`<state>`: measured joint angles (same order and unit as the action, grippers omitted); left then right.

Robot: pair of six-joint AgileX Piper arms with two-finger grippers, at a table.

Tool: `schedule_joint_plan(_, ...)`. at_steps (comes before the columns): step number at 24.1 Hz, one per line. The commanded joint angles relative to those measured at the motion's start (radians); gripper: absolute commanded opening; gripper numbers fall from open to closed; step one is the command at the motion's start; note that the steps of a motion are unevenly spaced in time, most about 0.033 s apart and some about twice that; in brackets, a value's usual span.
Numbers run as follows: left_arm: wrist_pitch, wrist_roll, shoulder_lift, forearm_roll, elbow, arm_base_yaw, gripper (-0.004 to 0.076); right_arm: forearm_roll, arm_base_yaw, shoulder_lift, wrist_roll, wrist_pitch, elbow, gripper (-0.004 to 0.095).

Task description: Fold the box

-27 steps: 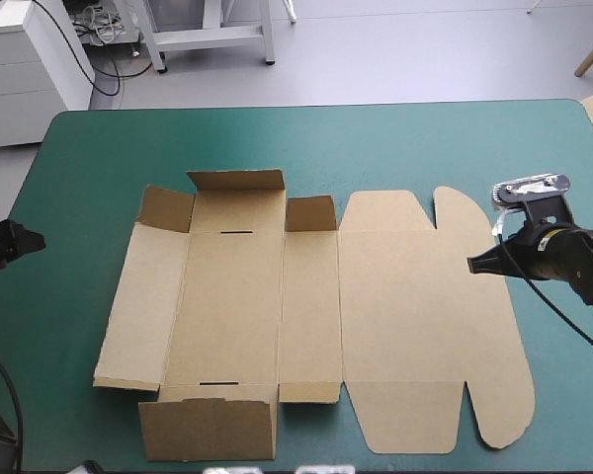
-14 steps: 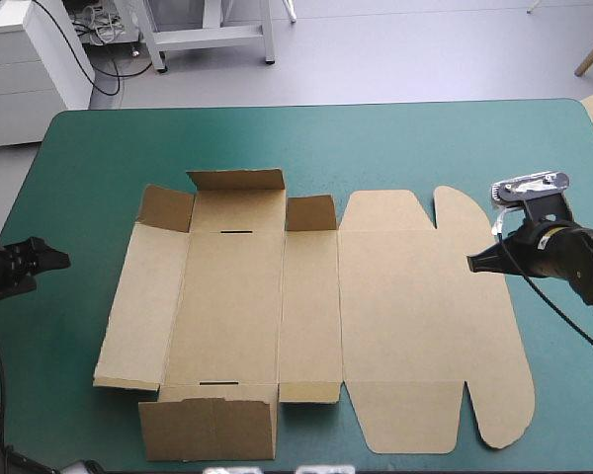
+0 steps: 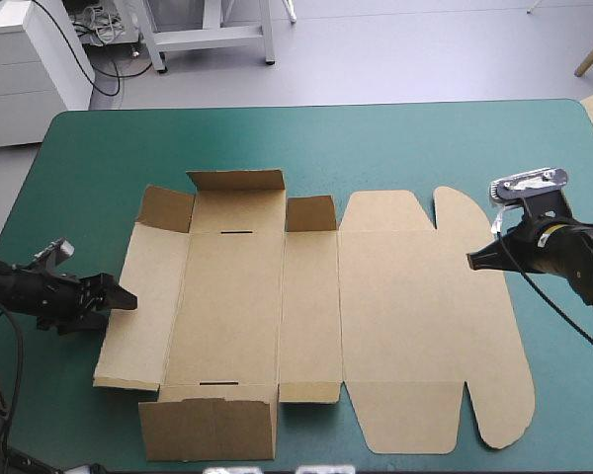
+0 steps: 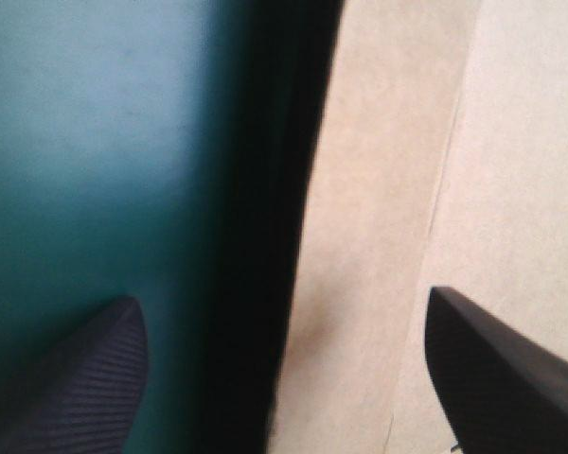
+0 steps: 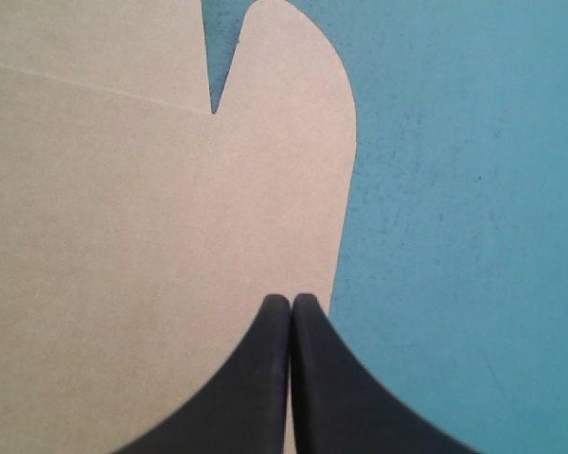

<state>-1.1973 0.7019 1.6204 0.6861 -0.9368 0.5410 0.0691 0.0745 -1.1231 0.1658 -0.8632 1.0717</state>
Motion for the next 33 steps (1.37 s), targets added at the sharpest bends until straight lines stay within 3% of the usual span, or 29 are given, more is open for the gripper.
schedule_joint_plan(1,-0.085,-0.005,-0.036,0.044,0.0,-0.067,0.0571,0.005,-0.009,0.023,0.006,0.055,0.022,-0.0021)
schedule_joint_plan(12,-0.085,-0.003,-0.036,0.03,0.132,-0.146,0.0568,0.005,-0.009,0.023,0.006,0.053,0.022,-0.0022)
schedule_joint_plan(16,-0.083,0.017,-0.036,-0.002,0.161,-0.146,0.0533,0.003,-0.009,0.023,0.006,0.053,0.022,-0.0021)
schedule_joint_plan(21,-0.063,0.017,-0.036,-0.009,0.159,-0.144,0.0353,0.003,-0.009,0.023,0.006,0.053,0.022,-0.0021)
schedule_joint_plan(22,-0.06,0.017,-0.036,-0.009,0.152,-0.144,0.0256,0.001,-0.009,0.023,0.006,0.053,0.022,-0.0021)
schedule_joint_plan(27,-0.058,0.017,-0.036,-0.009,0.119,-0.144,0.0015,0.001,-0.009,0.023,0.006,0.043,0.022,-0.0021)
schedule_joint_plan(33,-0.045,0.017,-0.036,0.005,0.097,-0.144,-0.0008,0.004,-0.009,0.023,0.006,0.034,0.022,-0.0021)
